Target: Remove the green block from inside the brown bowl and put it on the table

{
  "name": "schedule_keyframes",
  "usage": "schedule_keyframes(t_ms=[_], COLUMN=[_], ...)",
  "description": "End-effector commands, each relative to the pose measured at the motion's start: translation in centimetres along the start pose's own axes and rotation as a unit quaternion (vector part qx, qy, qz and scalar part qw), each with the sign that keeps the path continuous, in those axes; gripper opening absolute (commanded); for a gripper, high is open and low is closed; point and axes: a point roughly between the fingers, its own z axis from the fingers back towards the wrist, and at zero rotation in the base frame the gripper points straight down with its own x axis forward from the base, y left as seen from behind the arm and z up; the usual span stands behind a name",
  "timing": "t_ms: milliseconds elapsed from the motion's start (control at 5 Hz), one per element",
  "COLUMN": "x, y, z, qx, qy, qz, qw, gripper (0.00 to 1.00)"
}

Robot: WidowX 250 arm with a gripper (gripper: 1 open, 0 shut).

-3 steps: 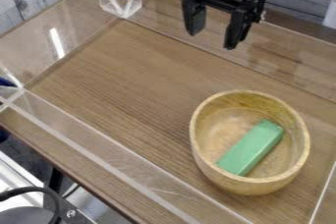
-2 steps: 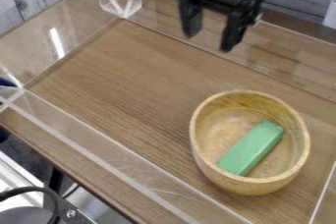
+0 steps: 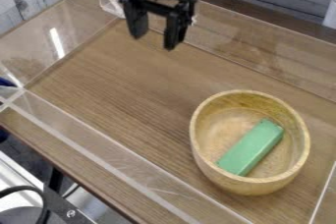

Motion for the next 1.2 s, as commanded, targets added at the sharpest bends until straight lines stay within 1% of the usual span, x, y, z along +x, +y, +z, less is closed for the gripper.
schedule_keyframes(t_ms=[0,200,400,600,800,1000], x=[1.8,2.2,2.6,2.4,1.7,1.8], y=[-1.6,-4.0,-3.2,-1.4,0.1,-0.2], z=[3.7,4.3,3.6,3.1,2.4,2.3], qx=[0.002,-0.005,-0.005,-0.003,-0.001,-0.004], qy=[-0.066,-0.078,-0.08,-0.081,-0.078,-0.084], qz=[-0.029,-0.06,-0.06,-0.046,-0.042,-0.046], qw=[0.9974,0.9952,0.995,0.9957,0.9961,0.9954], gripper=[1.0,1.0,1.0,1.0,1.0,1.0])
